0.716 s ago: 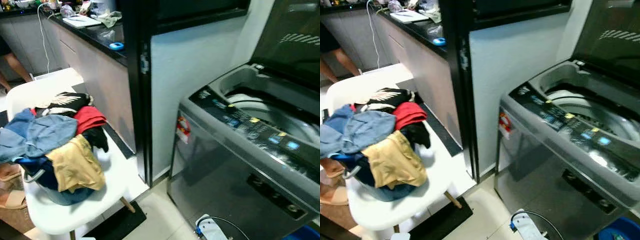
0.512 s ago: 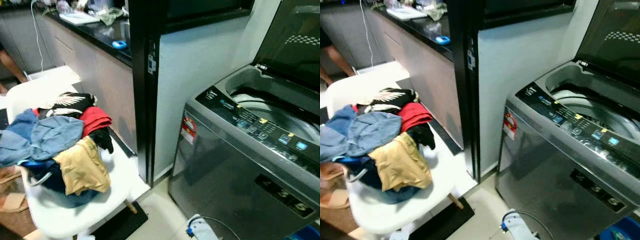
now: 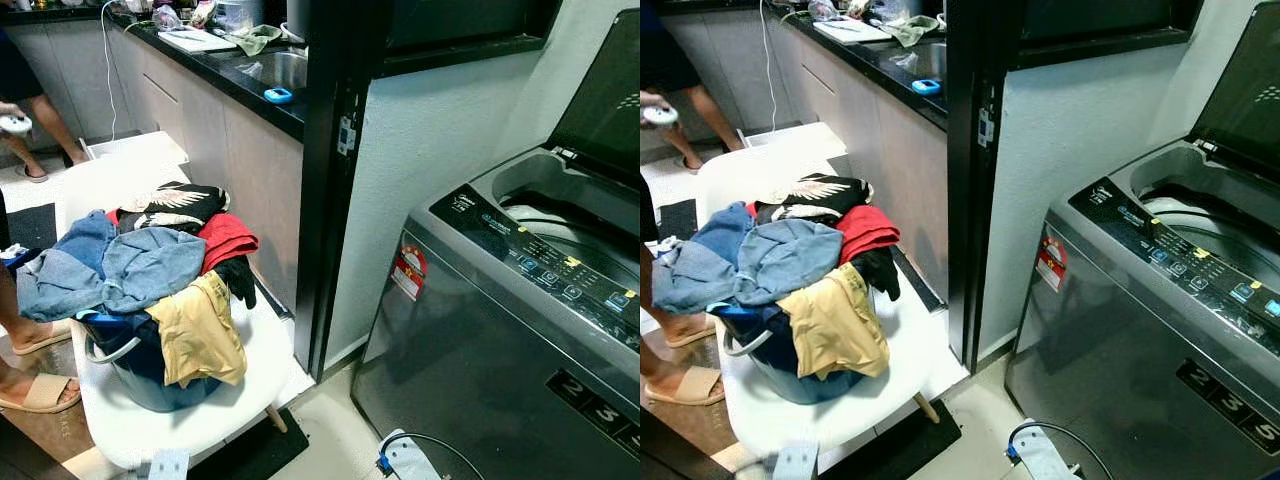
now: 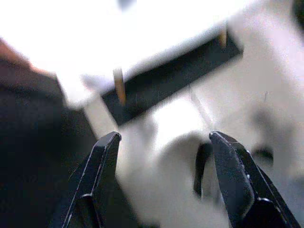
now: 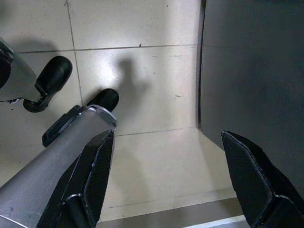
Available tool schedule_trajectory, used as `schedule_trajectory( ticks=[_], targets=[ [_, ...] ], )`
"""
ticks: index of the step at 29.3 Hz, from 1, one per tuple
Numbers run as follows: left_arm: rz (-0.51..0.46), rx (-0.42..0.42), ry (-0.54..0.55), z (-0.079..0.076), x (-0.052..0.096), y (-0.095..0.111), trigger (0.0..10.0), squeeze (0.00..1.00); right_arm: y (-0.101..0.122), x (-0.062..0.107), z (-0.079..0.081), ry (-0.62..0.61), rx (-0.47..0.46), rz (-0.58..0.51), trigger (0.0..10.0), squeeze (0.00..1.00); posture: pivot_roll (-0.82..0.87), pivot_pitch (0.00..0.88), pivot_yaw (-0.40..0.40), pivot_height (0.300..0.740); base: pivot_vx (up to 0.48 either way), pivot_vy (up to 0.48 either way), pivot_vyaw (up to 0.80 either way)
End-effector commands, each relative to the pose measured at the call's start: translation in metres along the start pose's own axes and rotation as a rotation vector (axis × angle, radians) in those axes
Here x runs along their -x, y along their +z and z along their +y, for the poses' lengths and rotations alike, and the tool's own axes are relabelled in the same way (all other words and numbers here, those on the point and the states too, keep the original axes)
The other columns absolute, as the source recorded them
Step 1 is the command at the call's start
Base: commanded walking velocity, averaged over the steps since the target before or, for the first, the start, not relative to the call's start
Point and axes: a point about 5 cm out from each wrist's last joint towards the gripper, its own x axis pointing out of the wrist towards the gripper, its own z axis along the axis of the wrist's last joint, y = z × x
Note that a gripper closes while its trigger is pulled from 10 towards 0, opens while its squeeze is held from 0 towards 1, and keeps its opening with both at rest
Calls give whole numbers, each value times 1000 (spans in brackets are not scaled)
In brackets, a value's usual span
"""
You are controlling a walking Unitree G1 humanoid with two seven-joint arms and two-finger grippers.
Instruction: Clothes washing
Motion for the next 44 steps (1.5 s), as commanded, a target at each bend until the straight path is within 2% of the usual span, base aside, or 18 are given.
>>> schedule_trajectory(
  ticks=[1, 10, 20, 21, 22, 23, 25, 26, 27, 29, 31, 32, 33, 35, 37, 38, 40, 44],
  targets=[
    [-81, 24, 23, 10, -4, 17, 10000, 0, 4, 0, -2, -1, -2, -14, 10000, 0, 187, 0, -62, 740, 0, 0, 0],
    [-161, 5, 59, 19, -10, 39, 10000, 0, 6, 0, -2, 1, 3, -21, 10000, 0, 184, 0, -61, 740, 0, 423, 0],
    [-557, 52, 61, 30, -7, 112, 10000, 0, 11, 0, -3, 9, -2, -42, 10000, 0, 184, 0, -61, 740, 0, 0, 0],
    [-639, 66, 29, 30, -4, 127, 10000, 0, 12, 0, -2, 11, -3, -46, 10000, 0, 184, 0, -61, 740, 0, 0, 0],
    [-639, 66, 29, 30, -4, 127, 10000, 0, 12, 0, -2, 11, -3, -46, 10000, 0, 184, 0, -61, 740, 0, 0, 0],
    [-745, 65, -28, 28, 2, 143, 10000, 0, 13, 0, -2, 13, -3, -49, 10000, 0, 184, 0, -61, 740, 0, 0, 0],
    [-745, 65, -28, 28, 2, 143, 10000, 0, 13, 0, -2, 13, -3, -49, 10000, 0, 184, 0, -61, 740, 0, 0, 0],
    [-855, 68, -118, 23, 11, 163, 10000, 0, 13, 0, -2, 15, -3, -52, 10000, 0, 184, 0, -61, 740, 0, 0, 0],
    [-855, 68, -118, 23, 11, 163, 10000, 0, 13, 0, -2, 15, -3, -52, 10000, 0, 184, 0, -61, 740, 0, 0, 0],
    [-1015, 60, -358, 6, 31, 190, 10000, 0, 14, 0, -2, 20, 7, -55, 10000, 0, 192, 0, -67, 740, 0, 0, 0],
    [-1015, 60, -358, 6, 31, 190, 10000, 0, 14, 0, -2, 20, 7, -55, 10000, 0, 192, 0, -67, 740, 0, 0, 0],
    [-1046, 51, -483, -5, 40, 196, 10000, 0, 15, -1, -2, 23, 15, -54, 10000, 0, 192, 0, -67, 740, 0, 0, 0],
    [-1046, 51, -483, -5, 40, 196, 10000, 0, 15, -1, -2, 23, 15, -54, 10000, 0, 192, 0, -67, 740, 0, 0, 0],
    [-1014, -6, -730, -35, 49, 189, 10000, 0, 15, -1, -1, 26, 25, -54, 10000, 0, 190, 0, -66, 740, 0, 0, 0],
    [-1014, -6, -730, -35, 49, 189, 10000, 0, 15, -1, -1, 26, 25, -54, 10000, 0, 190, 0, -66, 740, 0, 0, 0],
    [-980, -28, -818, -48, 51, 182, 10000, 0, 15, -1, -1, 26, 26, -54, 10000, 0, 190, 0, -66, 740, 0, 0, 0],
    [-965, -39, -863, -56, 53, 178, 10000, 0, 15, -1, 0, 26, 27, -54, 10000, 0, 190, 0, -66, 740, 0, 0, 0],
    [-1028, -13, -873, -56, 62, 189, 10000, 0, 13, -1, 0, 27, 29, -51, 10000, 0, 187, 0, -62, 740, 0, 0, 0]
  ],
)
